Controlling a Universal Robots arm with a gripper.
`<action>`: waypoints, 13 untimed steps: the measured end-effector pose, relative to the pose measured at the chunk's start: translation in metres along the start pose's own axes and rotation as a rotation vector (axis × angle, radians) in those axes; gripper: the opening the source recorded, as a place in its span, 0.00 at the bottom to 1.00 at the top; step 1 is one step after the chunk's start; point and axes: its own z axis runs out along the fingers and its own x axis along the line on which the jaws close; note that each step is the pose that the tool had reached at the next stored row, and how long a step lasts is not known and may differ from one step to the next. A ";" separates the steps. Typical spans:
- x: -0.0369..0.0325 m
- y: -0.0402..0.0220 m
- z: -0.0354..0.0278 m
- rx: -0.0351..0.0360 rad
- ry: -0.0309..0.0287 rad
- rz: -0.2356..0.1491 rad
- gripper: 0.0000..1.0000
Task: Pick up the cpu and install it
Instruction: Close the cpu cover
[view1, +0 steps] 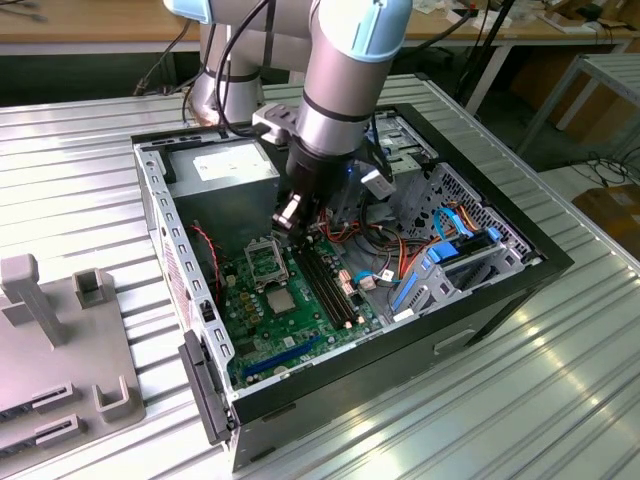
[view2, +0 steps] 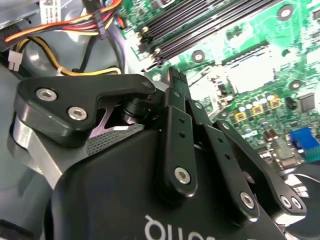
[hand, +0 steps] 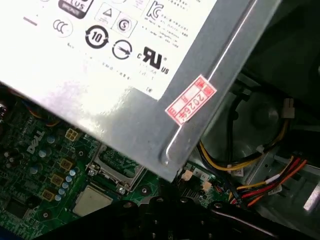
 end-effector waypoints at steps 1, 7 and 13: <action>-0.0011 0.0018 0.0014 -0.0001 -0.0001 -0.002 0.11; -0.0025 0.0042 0.0128 0.0008 0.0003 -0.028 0.11; -0.0018 0.0047 0.0151 0.0000 -0.0003 -0.056 0.11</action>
